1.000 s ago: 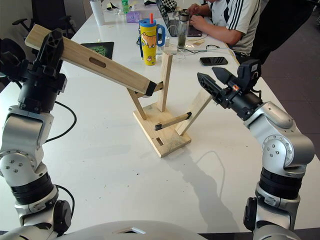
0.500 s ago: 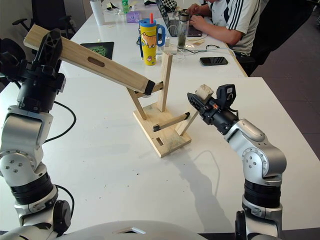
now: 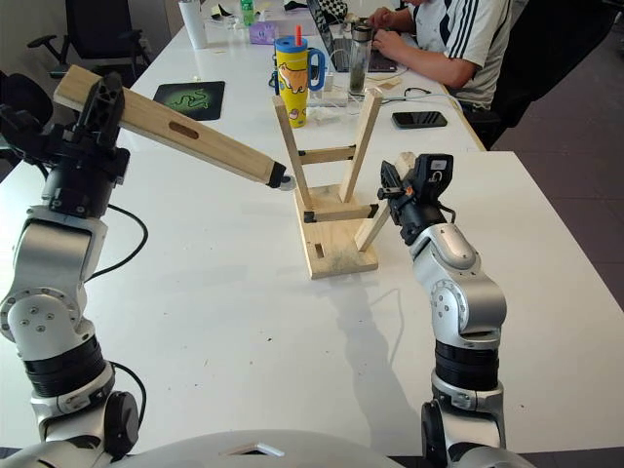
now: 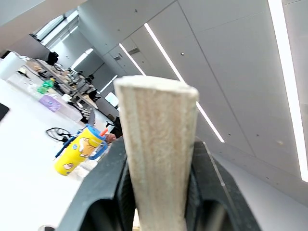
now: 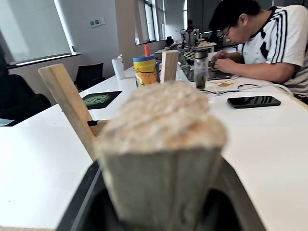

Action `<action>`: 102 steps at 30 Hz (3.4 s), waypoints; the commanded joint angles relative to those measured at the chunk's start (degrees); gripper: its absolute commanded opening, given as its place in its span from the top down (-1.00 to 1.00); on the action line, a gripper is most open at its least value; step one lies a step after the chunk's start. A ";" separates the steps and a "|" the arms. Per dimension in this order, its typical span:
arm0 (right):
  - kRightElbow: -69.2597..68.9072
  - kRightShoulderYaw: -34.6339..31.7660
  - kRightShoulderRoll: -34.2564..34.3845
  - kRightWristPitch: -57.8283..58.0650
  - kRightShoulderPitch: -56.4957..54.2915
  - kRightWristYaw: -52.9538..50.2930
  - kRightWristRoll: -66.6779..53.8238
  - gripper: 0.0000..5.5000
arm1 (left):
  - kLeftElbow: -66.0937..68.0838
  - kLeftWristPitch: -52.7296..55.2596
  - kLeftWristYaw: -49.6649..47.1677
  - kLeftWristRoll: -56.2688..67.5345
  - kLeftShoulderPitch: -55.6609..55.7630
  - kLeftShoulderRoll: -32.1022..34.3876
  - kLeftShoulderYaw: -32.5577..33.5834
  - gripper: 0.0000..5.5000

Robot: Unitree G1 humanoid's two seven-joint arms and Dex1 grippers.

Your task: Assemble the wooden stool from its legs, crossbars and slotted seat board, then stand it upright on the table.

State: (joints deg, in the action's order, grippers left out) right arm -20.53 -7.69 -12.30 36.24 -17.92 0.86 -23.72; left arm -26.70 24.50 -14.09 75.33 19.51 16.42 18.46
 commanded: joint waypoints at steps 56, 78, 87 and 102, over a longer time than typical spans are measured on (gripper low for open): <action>0.49 9.81 15.42 -9.20 3.30 -8.58 18.08 0.63 | 19.10 -7.76 -16.80 -57.85 -7.02 -21.53 -23.20 0.62; -0.38 9.06 16.01 -6.65 2.28 -7.53 16.46 0.63 | 14.84 4.84 -26.65 -59.27 -8.45 -28.37 -22.75 0.62; -1.33 9.11 16.27 -4.82 1.50 -6.99 15.33 0.63 | 14.48 8.73 -29.32 -60.35 -9.10 -26.50 -27.58 0.62; -1.00 6.79 17.68 3.35 -7.76 -6.36 11.04 0.63 | 13.00 3.24 -18.56 -70.54 -13.11 -18.61 -33.82 0.62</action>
State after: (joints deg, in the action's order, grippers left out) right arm -21.23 0.01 5.10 38.78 -21.78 -5.12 -11.92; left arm -17.25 21.67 -33.89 6.81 15.54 -3.23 -15.81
